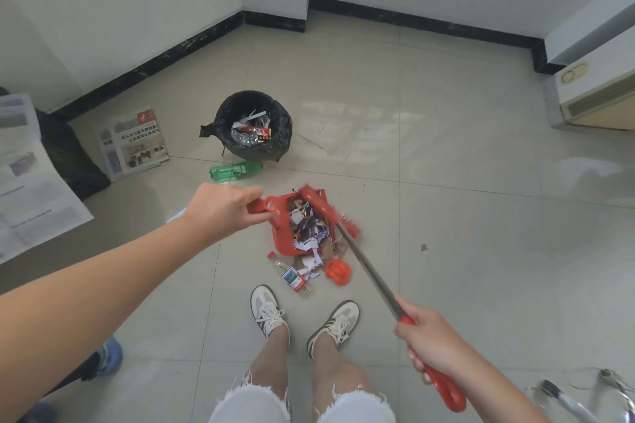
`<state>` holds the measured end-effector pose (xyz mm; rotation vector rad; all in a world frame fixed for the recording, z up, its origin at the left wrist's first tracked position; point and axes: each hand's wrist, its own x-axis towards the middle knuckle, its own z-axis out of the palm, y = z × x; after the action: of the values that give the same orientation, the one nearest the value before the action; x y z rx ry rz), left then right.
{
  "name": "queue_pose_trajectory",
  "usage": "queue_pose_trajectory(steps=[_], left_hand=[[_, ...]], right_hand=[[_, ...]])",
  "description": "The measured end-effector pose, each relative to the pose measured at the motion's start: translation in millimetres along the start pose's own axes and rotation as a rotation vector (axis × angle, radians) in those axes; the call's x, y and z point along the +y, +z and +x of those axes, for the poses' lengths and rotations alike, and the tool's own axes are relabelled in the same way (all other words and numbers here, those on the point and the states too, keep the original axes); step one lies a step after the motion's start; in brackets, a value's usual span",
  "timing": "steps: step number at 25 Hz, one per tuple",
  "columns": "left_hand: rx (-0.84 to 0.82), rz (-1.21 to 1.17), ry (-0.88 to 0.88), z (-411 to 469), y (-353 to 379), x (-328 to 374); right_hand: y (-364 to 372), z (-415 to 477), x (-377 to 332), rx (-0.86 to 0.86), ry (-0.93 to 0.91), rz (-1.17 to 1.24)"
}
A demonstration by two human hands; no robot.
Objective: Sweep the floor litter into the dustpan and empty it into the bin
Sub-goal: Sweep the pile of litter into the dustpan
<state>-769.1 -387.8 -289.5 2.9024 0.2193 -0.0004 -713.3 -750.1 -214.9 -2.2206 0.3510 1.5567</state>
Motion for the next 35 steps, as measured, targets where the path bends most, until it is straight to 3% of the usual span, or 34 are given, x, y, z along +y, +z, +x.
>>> queue_pose_trajectory(steps=[5,12,14,16,20,21,29,35], left_hand=[[-0.020,0.008,-0.063,-8,-1,-2],[-0.034,-0.021,-0.091,-18,-3,-8],[-0.047,-0.018,-0.135,-22,-3,-12],[-0.064,-0.047,-0.210,-27,-2,-15],[-0.098,-0.084,-0.286,-33,-5,-21],[-0.103,-0.088,-0.292,-34,-6,-22],[-0.053,-0.056,-0.204,-27,-50,-13],[0.172,-0.023,-0.241,-28,-137,-17]], right_hand=[[-17,6,26,0.201,-0.132,-0.610],[-23,25,67,0.334,-0.108,-0.806],[-19,27,82,0.363,-0.115,-0.755],[-18,24,82,0.284,-0.106,-0.608],[-20,16,65,0.099,-0.044,0.314],[-30,16,58,0.056,-0.016,0.431],[-77,-2,30,0.027,0.047,0.465],[-94,9,-13,0.067,0.002,0.489]])
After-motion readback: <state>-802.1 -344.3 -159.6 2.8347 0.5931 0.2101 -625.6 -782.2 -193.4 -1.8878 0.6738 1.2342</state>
